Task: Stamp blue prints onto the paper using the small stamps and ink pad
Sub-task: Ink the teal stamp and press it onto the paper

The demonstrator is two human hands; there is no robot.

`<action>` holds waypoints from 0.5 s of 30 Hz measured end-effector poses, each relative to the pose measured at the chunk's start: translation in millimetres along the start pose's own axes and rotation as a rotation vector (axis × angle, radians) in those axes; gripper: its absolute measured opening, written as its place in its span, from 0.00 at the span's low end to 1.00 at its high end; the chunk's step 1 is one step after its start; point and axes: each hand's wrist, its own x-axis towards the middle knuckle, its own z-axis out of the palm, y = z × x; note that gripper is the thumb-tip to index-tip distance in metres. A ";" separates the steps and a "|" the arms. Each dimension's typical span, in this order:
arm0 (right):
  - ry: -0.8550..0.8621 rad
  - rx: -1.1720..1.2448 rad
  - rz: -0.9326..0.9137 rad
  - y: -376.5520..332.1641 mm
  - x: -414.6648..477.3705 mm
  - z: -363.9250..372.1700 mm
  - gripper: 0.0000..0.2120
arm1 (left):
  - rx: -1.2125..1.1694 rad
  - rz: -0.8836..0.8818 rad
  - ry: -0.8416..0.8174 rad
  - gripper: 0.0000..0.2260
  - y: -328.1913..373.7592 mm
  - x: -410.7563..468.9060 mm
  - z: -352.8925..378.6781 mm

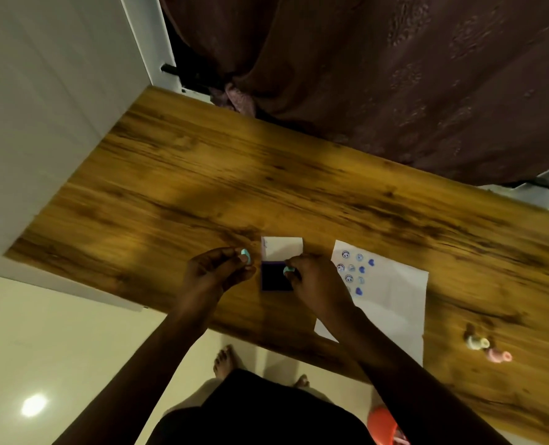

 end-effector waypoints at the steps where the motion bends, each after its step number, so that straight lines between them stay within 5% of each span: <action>1: -0.003 -0.011 0.002 -1.1 -0.3 -0.5 0.15 | 0.001 -0.003 -0.011 0.12 0.0 0.8 1.8; 8: -0.007 0.008 -0.009 1.3 -0.6 -7.1 0.16 | 0.023 0.011 -0.073 0.10 3.1 4.4 20.5; 15: 0.183 0.471 0.093 41.6 -27.3 -45.2 0.13 | 0.043 -0.051 -0.077 0.09 -8.6 6.1 45.1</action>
